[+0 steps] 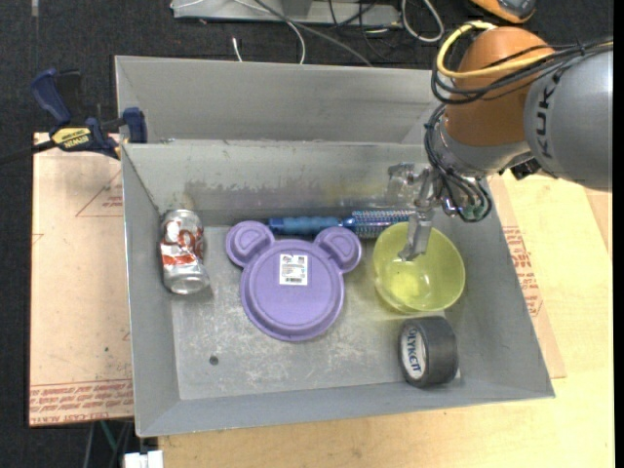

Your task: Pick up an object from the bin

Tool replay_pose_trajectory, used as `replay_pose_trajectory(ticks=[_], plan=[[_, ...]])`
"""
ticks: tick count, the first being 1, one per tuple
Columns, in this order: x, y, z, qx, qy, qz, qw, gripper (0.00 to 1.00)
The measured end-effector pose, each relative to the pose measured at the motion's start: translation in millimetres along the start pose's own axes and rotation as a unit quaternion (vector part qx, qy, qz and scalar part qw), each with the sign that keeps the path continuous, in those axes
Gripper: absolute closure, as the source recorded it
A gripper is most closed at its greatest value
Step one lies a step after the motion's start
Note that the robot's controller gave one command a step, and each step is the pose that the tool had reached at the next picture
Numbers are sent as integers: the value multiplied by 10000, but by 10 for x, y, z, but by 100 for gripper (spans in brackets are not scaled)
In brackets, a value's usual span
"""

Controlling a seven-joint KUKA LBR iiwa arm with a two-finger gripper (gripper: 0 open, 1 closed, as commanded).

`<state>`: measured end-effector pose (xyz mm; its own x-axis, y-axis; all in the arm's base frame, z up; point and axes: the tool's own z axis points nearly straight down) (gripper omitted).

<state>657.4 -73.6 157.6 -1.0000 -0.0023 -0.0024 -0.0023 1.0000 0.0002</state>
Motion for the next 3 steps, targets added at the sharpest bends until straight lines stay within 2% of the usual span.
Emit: replay_pose_trajectory(ticks=[1,2,3], plan=[[0,0,0,0,0,0,10000,0],[-35,-76,802,7,-96,-1114,9937,0],[18,24,724,16,-89,-662,9978,0]])
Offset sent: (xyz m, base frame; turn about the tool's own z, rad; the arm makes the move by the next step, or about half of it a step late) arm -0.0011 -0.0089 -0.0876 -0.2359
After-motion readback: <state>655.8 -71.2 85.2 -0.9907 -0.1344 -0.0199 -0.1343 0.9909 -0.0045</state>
